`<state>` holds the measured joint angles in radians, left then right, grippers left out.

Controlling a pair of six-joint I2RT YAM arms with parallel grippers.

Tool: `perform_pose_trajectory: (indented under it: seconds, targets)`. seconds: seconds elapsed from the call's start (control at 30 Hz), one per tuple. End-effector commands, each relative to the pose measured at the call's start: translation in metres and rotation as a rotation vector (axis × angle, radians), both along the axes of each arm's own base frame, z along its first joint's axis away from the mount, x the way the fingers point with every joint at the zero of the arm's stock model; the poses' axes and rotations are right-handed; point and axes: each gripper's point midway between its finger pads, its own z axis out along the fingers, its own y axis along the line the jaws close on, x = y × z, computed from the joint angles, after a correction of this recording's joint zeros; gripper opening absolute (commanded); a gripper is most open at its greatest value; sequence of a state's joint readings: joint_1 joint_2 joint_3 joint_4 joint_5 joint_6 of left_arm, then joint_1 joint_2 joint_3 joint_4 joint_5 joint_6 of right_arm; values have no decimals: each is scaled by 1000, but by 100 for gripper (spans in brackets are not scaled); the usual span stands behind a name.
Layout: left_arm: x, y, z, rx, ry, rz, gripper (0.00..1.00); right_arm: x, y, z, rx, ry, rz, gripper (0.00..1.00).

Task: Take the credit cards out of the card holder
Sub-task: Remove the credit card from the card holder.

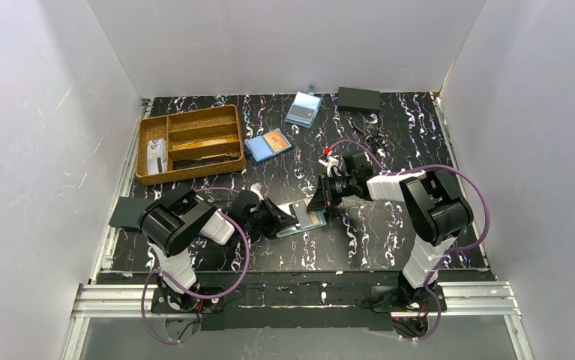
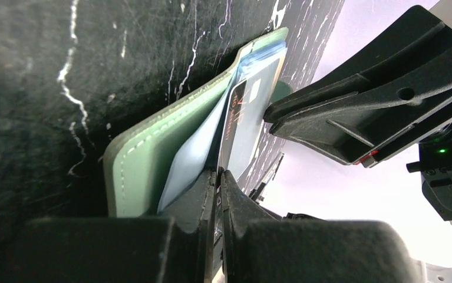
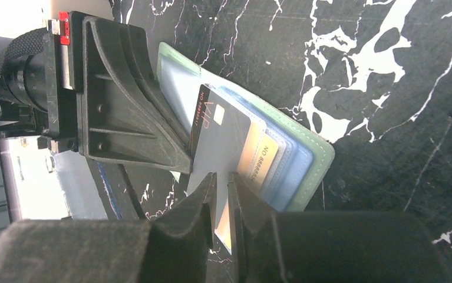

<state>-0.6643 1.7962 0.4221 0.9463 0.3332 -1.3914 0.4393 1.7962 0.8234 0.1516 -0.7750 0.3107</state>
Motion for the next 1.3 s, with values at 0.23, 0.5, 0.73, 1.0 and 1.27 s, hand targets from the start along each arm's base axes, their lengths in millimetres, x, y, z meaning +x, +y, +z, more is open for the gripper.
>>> perform_pose_trajectory:
  seconds: [0.23, 0.5, 0.73, 1.0, 1.27]
  targets:
    - [-23, 46, -45, 170, 61, 18, 0, -1, -33, -63, -292, 35, -67, 28]
    - [-26, 59, -30, 183, -57, -30, 0, -2, -31, -49, -257, -28, -25, 34]
    - [-33, 64, 0, 203, -237, -136, 0, -22, -4, 28, 49, -228, 201, 58]
    - [-35, 61, 75, 231, -569, -316, 0, -56, -7, 109, 224, -485, 492, 77]
    - [-38, 49, 162, 109, -703, -344, 0, -64, -18, 138, 223, -643, 511, 87]
